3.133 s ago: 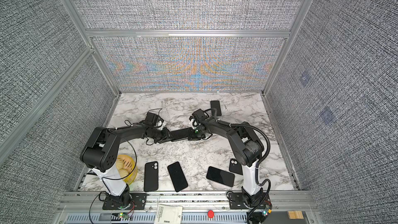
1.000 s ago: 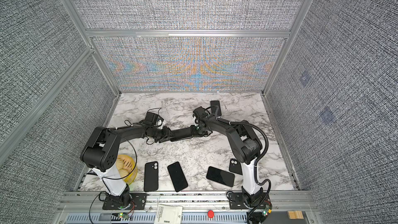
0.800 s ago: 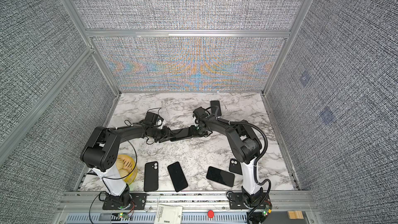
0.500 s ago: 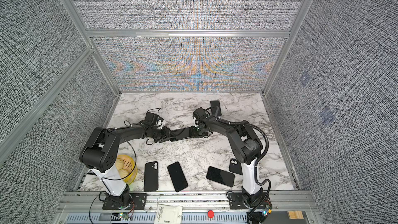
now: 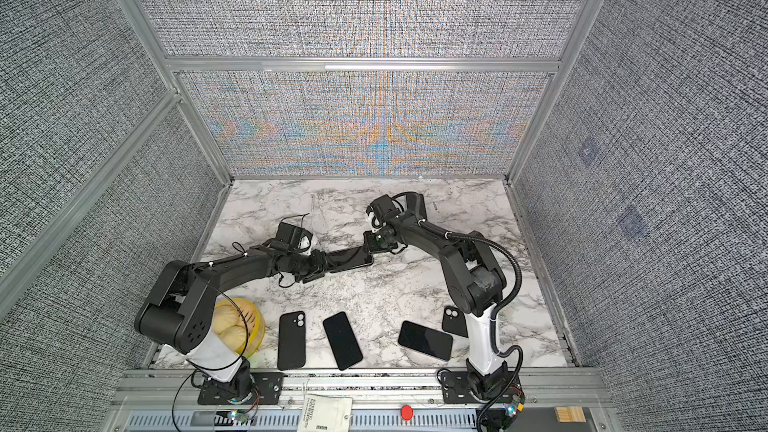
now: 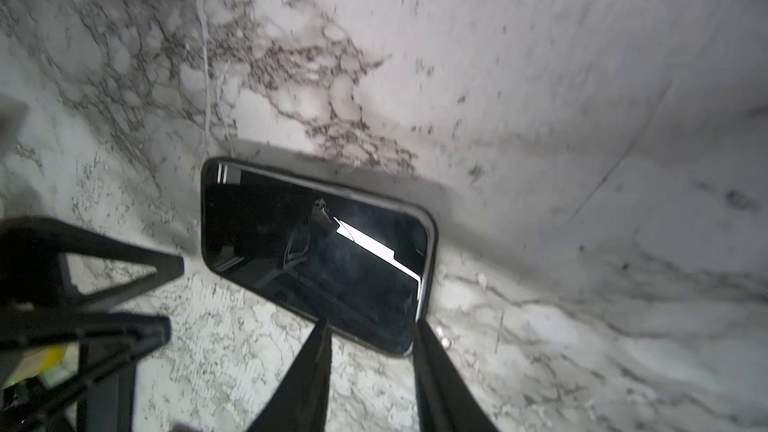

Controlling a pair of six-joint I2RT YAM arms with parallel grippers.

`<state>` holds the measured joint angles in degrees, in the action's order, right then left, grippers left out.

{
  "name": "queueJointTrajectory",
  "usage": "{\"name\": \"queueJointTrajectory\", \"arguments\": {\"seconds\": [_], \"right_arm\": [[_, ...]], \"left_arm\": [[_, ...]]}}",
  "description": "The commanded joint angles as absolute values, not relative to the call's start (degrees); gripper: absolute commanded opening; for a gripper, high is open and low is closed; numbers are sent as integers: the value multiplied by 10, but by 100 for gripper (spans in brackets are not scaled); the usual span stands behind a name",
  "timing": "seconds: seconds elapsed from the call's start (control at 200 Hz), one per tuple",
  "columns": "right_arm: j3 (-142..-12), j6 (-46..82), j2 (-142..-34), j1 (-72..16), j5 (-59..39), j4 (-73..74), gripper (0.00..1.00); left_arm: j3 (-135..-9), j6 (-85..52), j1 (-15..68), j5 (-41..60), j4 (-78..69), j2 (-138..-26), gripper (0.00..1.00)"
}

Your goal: Put the phone into the phone case

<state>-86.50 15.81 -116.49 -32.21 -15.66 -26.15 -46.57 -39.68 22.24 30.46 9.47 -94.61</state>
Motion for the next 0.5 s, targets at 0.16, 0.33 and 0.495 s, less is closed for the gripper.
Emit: {"name": "queueJointTrajectory", "arguments": {"seconds": [0.16, 0.33, 0.495], "right_arm": [[-964, 127, -1245, -320, -186, -255, 39], [-981, 127, -1277, -320, -219, -255, 39], [-963, 126, -1275, -320, -246, -258, 39]], "left_arm": [[-456, -438, 254, 319, 39, -954, 60], [-469, -434, 255, 317, 34, -973, 59], [-486, -431, 255, 314, 28, -995, 58]]}}
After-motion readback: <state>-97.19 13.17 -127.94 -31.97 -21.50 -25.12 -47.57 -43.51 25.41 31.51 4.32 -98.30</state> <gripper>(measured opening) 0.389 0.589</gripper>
